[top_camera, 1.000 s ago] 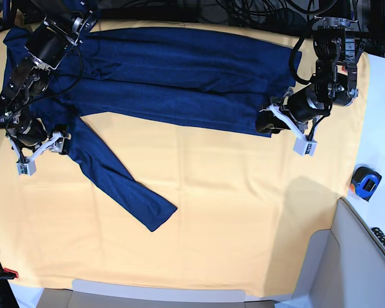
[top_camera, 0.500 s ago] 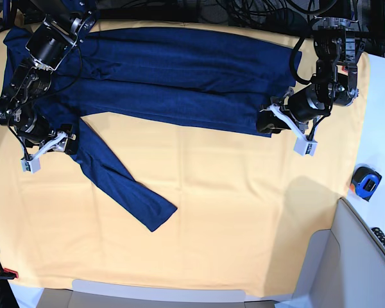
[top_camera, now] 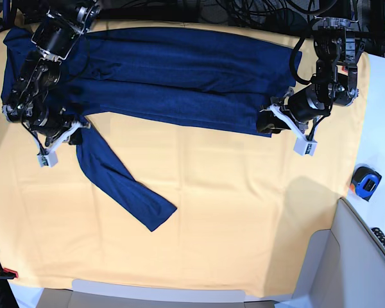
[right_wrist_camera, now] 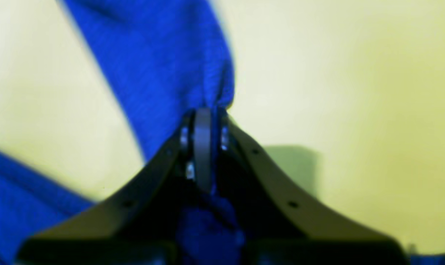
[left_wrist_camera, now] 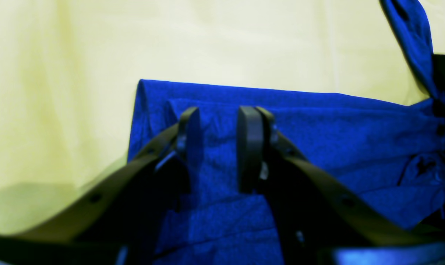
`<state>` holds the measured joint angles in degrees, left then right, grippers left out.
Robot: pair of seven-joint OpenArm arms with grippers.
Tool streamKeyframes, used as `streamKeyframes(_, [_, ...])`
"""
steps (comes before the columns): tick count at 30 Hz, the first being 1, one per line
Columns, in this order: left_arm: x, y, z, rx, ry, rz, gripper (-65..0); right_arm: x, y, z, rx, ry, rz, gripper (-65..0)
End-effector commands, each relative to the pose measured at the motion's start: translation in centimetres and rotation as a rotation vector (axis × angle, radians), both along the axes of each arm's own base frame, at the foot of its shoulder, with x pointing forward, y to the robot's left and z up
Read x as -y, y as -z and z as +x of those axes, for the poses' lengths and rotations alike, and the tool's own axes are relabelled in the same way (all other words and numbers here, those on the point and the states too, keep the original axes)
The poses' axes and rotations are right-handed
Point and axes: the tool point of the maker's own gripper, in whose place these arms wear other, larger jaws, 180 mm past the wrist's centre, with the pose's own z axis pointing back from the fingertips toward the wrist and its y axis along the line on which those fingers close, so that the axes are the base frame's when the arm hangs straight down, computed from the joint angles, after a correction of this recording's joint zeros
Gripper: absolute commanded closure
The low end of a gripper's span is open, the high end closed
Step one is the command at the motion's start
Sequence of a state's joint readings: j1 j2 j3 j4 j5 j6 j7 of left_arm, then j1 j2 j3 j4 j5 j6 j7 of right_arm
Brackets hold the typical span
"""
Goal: Fold the T-shirt properly
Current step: 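Fold the grasped sleeve across the folded shirt with the right gripper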
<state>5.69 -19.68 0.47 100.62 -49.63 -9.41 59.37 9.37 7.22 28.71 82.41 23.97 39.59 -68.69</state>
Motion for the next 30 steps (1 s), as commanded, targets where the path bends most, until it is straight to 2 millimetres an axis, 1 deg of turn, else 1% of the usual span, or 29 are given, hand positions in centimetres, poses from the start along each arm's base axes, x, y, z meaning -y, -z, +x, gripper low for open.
streamKeyframes(1, [-0.4, -1.2, 0.9, 0.046, -0.004, 0.001, -17.4, -0.6, -2.4, 0.9, 0.084, -0.037, -0.019, 0.0])
streamKeyframes(4, [-0.4, -1.2, 0.9, 0.046, -0.004, 0.001, -17.4, -2.5, -5.4, 0.1, 0.175, -0.126, -0.097, 0.0])
streamKeyframes(6, [-0.4, -1.3, 0.9, 0.048, -0.004, 0.001, -17.4, -3.9, -7.0, -0.9, 0.223, -0.179, -0.148, 0.0])
streamKeyframes(8, [-0.3, -1.7, 1.5, 0.063, -0.004, 0.000, -17.4, -5.2, -8.3, -2.0, 0.260, -0.227, -0.185, 0.0])
streamKeyframes(10, [-0.3, -1.8, 1.6, 0.064, -0.003, 0.001, -17.4, -6.4, -9.1, -3.3, 0.282, -0.268, -0.210, 0.0])
streamKeyframes(11, [-0.3, -1.8, 1.6, 0.064, -0.003, 0.001, -17.4, -6.9, -9.1, -4.0, 0.281, -0.287, -0.213, 0.0])
streamKeyframes(13, [-0.3, -1.8, 1.6, 0.064, -0.003, 0.001, -17.4, -7.6, -8.5, -5.0, 0.260, -0.311, -0.205, 0.0])
streamKeyframes(16, [-0.3, -1.8, 1.6, 0.064, -0.003, 0.001, -17.4, -7.4, -7.1, -6.5, 0.207, -0.333, -0.213, 0.0])
streamKeyframes(20, [-0.3, -1.7, 1.5, 0.063, -0.004, 0.001, -17.4, -8.7, -5.7, -8.2, 0.155, -0.407, -0.207, 0.0])
streamKeyframes(25, [-0.4, -1.3, 1.5, 0.050, -0.009, -0.001, -17.4, -11.6, -4.5, -9.8, 0.121, -0.511, -0.174, 0.0])
streamKeyframes(30, [-0.4, -1.1, 1.4, 0.046, -0.010, -0.003, -17.3, -14.8, -4.1, -10.9, 0.114, -0.608, -0.135, 0.0])
